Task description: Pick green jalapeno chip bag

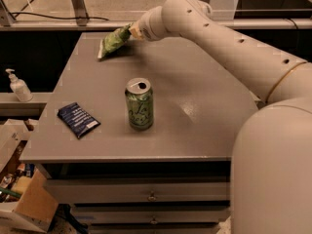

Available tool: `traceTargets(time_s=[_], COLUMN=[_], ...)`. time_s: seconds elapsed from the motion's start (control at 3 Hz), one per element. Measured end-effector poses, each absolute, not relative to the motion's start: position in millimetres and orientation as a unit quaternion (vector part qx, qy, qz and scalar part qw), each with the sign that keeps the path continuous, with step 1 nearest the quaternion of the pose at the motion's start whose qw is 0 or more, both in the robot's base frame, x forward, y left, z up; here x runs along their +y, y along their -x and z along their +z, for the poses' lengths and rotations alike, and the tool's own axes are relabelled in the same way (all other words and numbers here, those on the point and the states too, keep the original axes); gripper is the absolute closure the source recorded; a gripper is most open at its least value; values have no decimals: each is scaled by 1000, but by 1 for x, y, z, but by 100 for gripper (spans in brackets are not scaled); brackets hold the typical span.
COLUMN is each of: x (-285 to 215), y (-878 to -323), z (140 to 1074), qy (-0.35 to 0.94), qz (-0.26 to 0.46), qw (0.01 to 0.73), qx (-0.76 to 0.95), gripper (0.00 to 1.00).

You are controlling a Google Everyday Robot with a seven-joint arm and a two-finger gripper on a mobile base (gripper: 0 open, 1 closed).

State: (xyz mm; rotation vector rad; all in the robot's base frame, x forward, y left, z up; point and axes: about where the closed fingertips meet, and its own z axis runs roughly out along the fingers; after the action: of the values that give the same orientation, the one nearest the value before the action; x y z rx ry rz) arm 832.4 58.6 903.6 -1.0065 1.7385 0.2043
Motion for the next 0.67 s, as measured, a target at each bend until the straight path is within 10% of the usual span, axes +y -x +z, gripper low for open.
traceTargets(time_s=[0.67], x=[33], y=[-784], z=[951], qy=[409], qz=[69], qw=[579], qx=[702], gripper=[100])
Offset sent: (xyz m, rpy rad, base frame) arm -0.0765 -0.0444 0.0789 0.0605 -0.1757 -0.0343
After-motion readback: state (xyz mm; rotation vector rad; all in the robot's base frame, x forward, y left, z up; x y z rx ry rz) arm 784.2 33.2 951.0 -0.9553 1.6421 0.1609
